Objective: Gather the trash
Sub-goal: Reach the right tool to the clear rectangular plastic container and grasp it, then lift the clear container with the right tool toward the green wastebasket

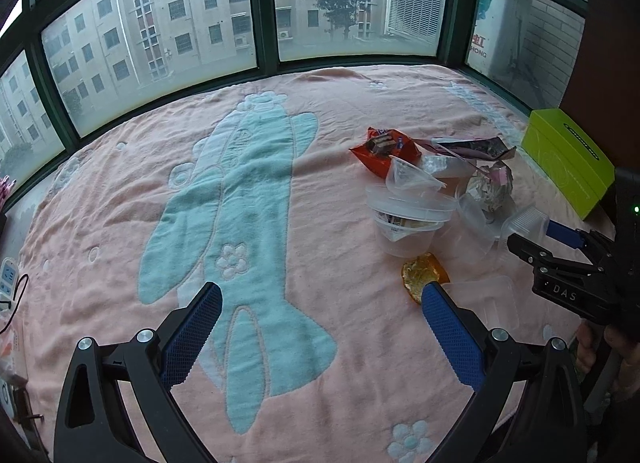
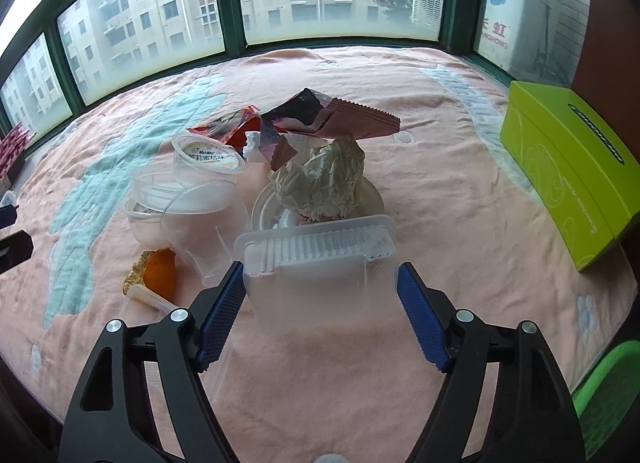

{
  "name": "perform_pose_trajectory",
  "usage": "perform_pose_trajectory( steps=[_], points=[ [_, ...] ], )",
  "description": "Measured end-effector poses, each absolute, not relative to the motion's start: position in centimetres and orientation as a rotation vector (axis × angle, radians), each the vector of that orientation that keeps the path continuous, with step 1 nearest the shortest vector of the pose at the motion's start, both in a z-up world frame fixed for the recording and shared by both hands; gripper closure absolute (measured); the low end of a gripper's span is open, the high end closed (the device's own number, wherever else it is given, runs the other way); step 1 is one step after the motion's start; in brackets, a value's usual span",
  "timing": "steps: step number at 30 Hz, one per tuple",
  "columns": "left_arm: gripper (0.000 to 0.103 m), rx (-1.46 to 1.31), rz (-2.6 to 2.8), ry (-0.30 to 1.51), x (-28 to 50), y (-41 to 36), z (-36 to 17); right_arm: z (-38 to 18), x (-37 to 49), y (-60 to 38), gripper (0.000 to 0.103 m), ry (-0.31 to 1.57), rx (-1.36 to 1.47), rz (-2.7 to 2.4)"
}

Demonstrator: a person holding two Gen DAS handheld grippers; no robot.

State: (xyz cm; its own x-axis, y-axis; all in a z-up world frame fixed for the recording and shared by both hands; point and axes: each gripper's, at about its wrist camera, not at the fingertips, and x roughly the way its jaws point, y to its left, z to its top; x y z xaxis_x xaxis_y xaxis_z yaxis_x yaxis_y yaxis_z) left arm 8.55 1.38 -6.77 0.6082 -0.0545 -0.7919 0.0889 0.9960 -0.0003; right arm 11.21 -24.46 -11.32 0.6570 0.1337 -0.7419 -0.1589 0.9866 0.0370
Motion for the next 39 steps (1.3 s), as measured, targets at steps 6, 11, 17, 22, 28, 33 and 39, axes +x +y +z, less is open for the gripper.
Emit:
perform_pose_trajectory(
  steps=[6, 11, 17, 22, 28, 33, 39],
  points=[
    [0.008, 0.036, -0.179, 0.942, 8.0, -0.5, -7.6, -9.8, 9.5, -25.5, 0.027, 0.812, 0.008, 0.12],
    [0.023, 0.031, -0.238, 0.981, 8.1, -2.1, -8.9, -8.3, 7.1, -27.1, 0.027, 0.781, 0.064, 0.078],
    [0.04, 0.0, -0.299, 1.045, 8.8, -3.5, -10.6, -6.6, 3.8, -28.9, 0.027, 0.748, 0.109, 0.018],
    [0.059, -0.003, -0.325, 1.082, 9.4, -4.4, -11.6, -5.7, 1.4, -30.3, 0.027, 0.728, 0.146, -0.028],
    [0.074, -0.015, -0.34, 1.109, 9.9, -4.8, -12.6, -5.5, -1.2, -31.5, 0.027, 0.727, 0.161, -0.086],
    [0.096, -0.021, -0.37, 1.109, 9.7, -5.3, -12.6, -5.8, -3.1, -32.8, 0.027, 0.736, 0.165, -0.142],
    [0.097, -0.031, -0.385, 1.096, 8.9, -5.6, -12.0, -6.4, -5.2, -34.2, 0.027, 0.744, 0.193, -0.199]
  ],
)
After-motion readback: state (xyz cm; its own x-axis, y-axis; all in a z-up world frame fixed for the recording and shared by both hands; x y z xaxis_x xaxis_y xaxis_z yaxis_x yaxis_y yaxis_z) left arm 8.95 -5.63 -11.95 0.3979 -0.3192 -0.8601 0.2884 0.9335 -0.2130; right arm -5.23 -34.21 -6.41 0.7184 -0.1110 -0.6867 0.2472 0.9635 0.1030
